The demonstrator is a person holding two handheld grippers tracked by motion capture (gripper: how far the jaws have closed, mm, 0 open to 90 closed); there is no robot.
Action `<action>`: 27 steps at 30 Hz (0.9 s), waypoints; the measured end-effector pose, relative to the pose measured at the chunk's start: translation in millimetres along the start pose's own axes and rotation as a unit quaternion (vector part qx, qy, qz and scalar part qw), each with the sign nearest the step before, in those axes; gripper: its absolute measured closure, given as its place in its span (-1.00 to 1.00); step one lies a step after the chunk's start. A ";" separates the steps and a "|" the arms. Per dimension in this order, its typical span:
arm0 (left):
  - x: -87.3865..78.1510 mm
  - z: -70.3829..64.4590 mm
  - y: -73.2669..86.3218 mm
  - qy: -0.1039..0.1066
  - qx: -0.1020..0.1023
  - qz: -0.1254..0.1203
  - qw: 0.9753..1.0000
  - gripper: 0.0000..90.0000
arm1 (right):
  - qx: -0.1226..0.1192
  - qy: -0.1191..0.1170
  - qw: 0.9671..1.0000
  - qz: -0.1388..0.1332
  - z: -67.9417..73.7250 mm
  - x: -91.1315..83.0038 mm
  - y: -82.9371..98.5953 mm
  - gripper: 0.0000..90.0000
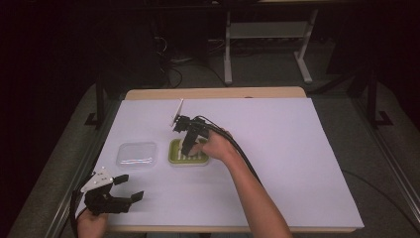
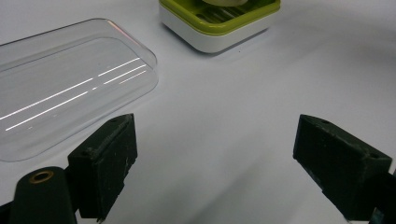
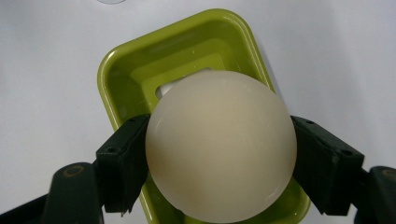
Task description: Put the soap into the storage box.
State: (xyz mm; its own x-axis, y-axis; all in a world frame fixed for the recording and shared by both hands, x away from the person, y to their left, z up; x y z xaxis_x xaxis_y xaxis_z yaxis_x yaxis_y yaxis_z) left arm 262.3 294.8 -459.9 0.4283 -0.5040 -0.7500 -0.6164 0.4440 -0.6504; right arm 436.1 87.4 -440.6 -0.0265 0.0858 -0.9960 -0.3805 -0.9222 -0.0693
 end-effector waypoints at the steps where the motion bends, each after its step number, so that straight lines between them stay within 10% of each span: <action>1: 0.0 0.0 0.0 0.000 0.000 0.000 1.000 -0.71 | 0.000 0.000 1.000 0.000 0.0 0.0 0.0 -0.46; 27: -0.4 0.1 0.1 0.001 0.000 -0.001 1.000 -0.71 | -0.002 0.004 1.000 0.013 3.6 8.2 -3.3 -0.46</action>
State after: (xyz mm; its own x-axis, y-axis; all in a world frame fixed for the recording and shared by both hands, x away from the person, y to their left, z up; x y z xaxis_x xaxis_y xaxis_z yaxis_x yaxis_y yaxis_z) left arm 262.2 295.1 -459.7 0.4283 -0.5058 -0.7488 -0.6161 0.4427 -0.6514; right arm 433.7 92.6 -448.3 -0.0285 0.0582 -0.9979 -0.3757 -0.9257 -0.0433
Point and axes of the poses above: each handheld gripper's, and its own axes: x roughly forward along the jaws, y roughly out of its underside, z roughly to its left, the point moved 6 cm from there along x, roughly forward along the jaws, and after that the axes turned 14 degrees about z, right-handed, at the moved point
